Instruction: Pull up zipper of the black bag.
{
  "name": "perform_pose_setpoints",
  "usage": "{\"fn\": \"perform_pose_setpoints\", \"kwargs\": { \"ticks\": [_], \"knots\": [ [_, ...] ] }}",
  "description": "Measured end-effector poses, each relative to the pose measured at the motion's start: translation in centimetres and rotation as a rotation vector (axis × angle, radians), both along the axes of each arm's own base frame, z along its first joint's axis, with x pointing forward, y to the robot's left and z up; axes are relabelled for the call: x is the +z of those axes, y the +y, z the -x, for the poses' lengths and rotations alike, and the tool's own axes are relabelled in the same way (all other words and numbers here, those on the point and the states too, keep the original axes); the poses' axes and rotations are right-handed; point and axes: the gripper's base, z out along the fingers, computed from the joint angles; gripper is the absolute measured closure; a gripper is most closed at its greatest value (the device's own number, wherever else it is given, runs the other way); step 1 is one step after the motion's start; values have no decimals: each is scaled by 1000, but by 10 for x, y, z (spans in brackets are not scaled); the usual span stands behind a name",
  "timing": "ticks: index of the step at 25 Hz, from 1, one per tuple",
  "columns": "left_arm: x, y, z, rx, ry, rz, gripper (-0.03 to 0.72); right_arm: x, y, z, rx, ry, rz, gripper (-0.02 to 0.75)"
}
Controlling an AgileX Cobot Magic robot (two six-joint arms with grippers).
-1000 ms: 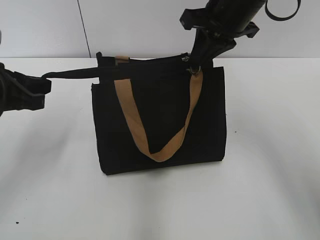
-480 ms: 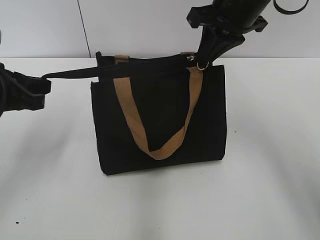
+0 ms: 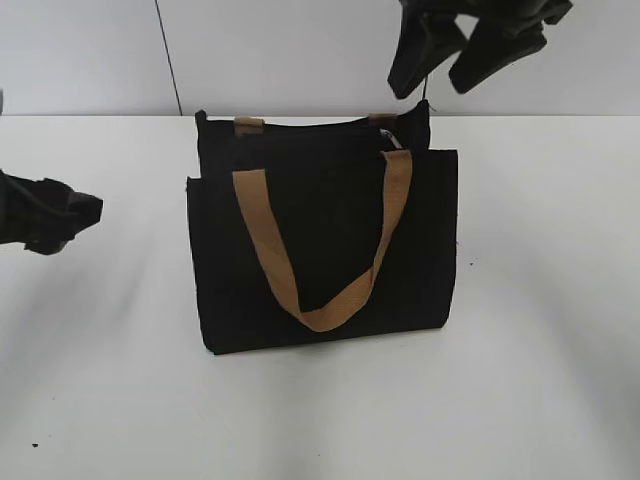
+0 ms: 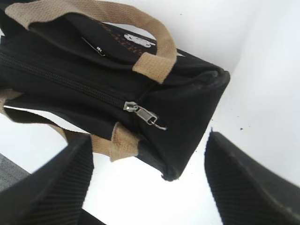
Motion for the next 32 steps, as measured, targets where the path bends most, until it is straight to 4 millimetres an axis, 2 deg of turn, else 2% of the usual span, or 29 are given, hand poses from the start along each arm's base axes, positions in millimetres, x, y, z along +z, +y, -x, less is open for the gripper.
{"fn": "perform_pose_setpoints", "kwargs": {
  "ticks": [6,9,14,17,21,24,29,30,32],
  "knots": [
    [-8,-15,16,45,136,-82,92,35,-10,21,-19,-135,105,183],
    [-6,-25,23,78,211,-133,93,54,-6,39,-6,-210,141,183],
    [13,-43,35,1,360,-238,95,79,-4,74,28,-291,134,183],
    [36,-52,44,-87,444,-205,105,78,-10,101,30,-282,141,183],
    [66,-47,67,-153,481,-155,110,74,-20,150,55,-275,122,183],
    [84,-32,91,-176,492,-167,111,62,-35,188,62,-259,112,183],
    [115,0,140,-195,376,-101,106,23,-70,246,32,-209,100,181],
    [119,8,152,-198,334,-78,105,18,-81,261,24,-229,81,178],
    [117,19,169,-202,300,-59,105,6,-94,280,12,-243,65,172]
  ]
}}
